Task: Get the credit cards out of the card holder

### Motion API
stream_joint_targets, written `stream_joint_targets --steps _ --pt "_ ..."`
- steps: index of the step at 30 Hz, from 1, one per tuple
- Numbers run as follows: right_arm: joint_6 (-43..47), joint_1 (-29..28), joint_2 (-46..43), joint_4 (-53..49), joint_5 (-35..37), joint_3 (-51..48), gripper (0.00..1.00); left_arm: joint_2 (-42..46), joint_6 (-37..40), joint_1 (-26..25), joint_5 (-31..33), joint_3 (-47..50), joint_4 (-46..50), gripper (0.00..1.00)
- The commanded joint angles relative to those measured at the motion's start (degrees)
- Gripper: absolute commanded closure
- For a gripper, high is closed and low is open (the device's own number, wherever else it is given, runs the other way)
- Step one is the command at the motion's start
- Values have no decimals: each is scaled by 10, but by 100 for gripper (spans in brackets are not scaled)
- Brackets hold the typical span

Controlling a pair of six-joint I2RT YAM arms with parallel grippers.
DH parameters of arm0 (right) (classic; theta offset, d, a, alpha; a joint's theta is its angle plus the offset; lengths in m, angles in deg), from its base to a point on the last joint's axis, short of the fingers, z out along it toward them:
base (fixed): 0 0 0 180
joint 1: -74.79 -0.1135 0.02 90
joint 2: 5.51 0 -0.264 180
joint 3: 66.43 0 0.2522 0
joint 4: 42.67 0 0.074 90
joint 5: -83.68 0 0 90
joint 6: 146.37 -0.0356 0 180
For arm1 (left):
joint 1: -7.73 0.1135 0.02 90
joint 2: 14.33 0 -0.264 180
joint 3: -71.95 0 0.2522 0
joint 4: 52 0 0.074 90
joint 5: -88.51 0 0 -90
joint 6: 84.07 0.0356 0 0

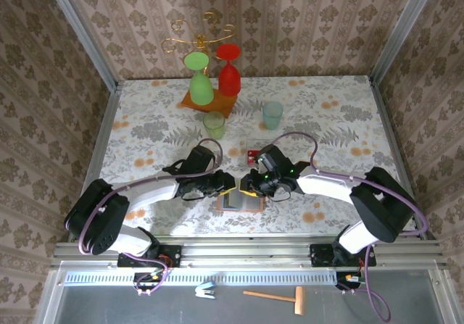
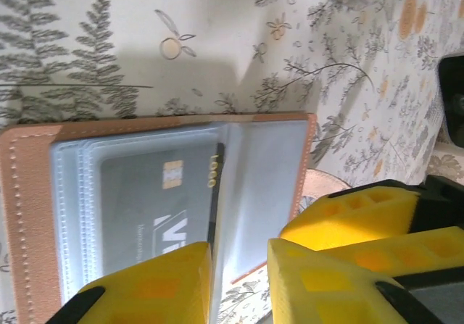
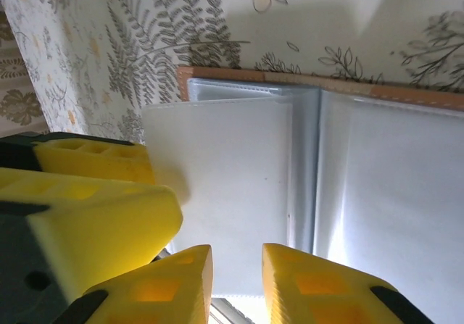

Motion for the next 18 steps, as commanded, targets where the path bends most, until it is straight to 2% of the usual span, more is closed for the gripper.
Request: stream_joint_targets --steps 1,9,18 --pt "59 11 -30 -125 61 23 73 0 2 -7 -14 -25 15 70" --pt "92 39 -62 -189 95 14 71 -52 -7 -34 -19 -63 -10 66" --pt "103 46 -56 -195 97 -5 68 -123 -24 -66 -31 -98 -53 64"
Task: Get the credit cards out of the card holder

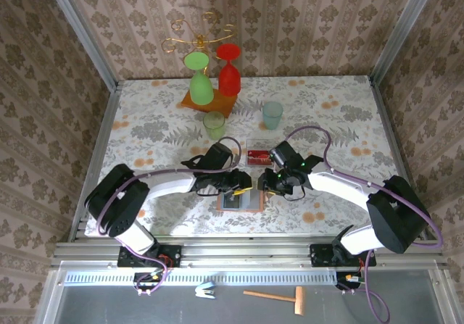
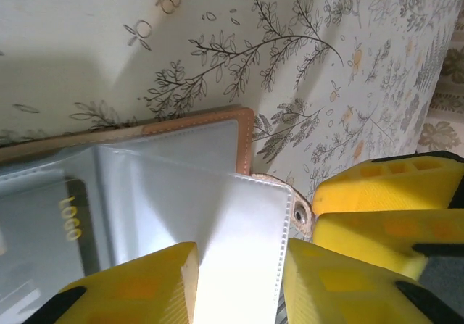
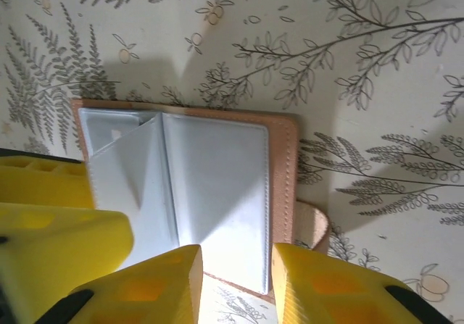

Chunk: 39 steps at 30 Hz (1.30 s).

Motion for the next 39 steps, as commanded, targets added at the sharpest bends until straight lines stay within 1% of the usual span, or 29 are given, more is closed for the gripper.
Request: stream_joint_targets --steps 1,8,13,16,19,21,26,30,39 --pt "15 3 -5 -23 17 -13 68 -16 -15 -9 -12 -18 -26 63" --pt "29 4 12 -39 32 -18 68 -35 -18 -14 -13 -26 -33 59" --pt "35 4 18 -38 35 -22 69 -36 -19 -14 -15 -28 -34 59" --pt "32 4 29 -20 22 -27 72 -28 -17 -11 -14 -29 -32 59" --pt "22 4 36 7 5 -35 75 -7 -7 1 -10 -27 -16 59" --pt "15 4 42 24 -6 -42 79 10 0 11 -5 -22 -3 59" --pt "-2 4 51 73 -26 -60 93 55 17 36 5 -7 28 59" --pt "-21 3 60 110 -41 -67 97 85 28 50 14 9 50 59" --pt "-39 -2 90 149 -56 -59 97 133 38 86 17 59 67 59"
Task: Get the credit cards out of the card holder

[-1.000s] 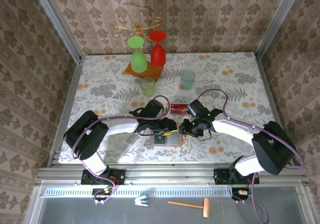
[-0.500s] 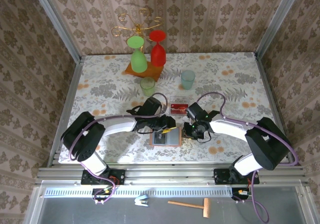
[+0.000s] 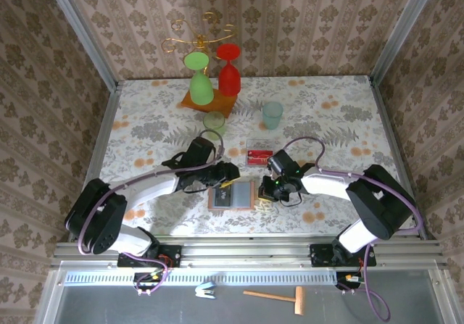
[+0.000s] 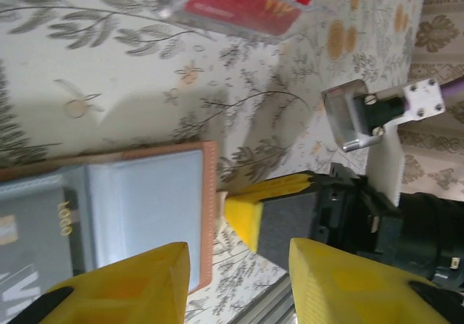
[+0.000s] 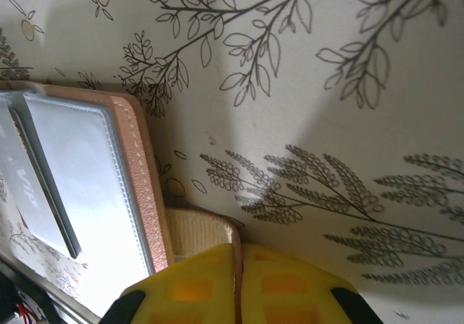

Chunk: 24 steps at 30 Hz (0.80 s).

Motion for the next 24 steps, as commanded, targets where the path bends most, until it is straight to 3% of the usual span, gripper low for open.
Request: stream_joint_targets --steps 1,10,16,24 --pt "-13 -2 14 11 -7 4 97 22 17 13 6 21 20 59" --pt "22 -2 -11 -71 46 26 91 35 23 28 5 49 15 59" --pt "33 -3 -29 -122 61 47 78 32 26 30 4 56 11 59" --pt "44 -13 -89 -208 93 105 77 50 54 37 32 63 56 63"
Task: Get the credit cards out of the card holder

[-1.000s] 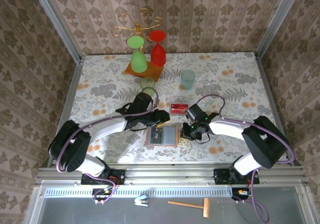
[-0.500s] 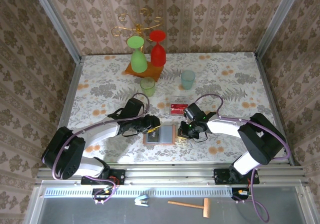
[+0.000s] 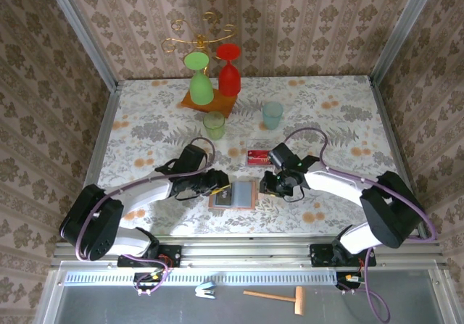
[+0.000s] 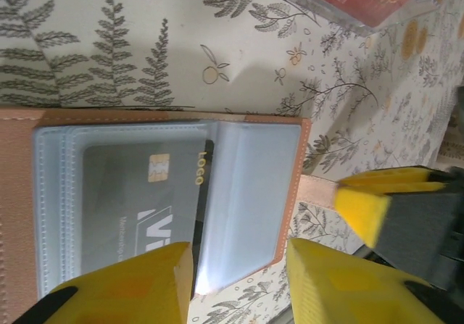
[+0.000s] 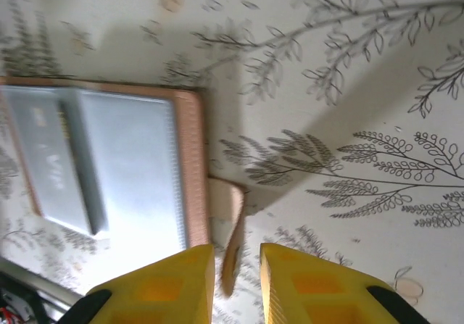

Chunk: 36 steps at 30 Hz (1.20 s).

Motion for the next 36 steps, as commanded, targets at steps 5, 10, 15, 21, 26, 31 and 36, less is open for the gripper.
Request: stream_joint_targets --steps 5,10,15,21,26,31,36 --pt "-10 -23 -26 -33 8 51 77 20 33 18 14 21 25 64" --pt "-42 -47 10 18 -26 68 77 22 36 25 14 36 19 63" --pt "-74 -68 61 77 -56 77 77 17 37 30 8 50 5 63" --pt "-80 -85 107 91 -58 96 76 13 36 31 4 64 -2 62" --pt "-81 -88 128 101 -62 103 76 9 31 31 -4 72 -10 62" --pt "-84 -89 147 114 -72 107 76 8 7 30 -18 92 -47 62" --pt "-87 -90 160 127 -79 109 76 17 -1 29 -17 93 -51 62"
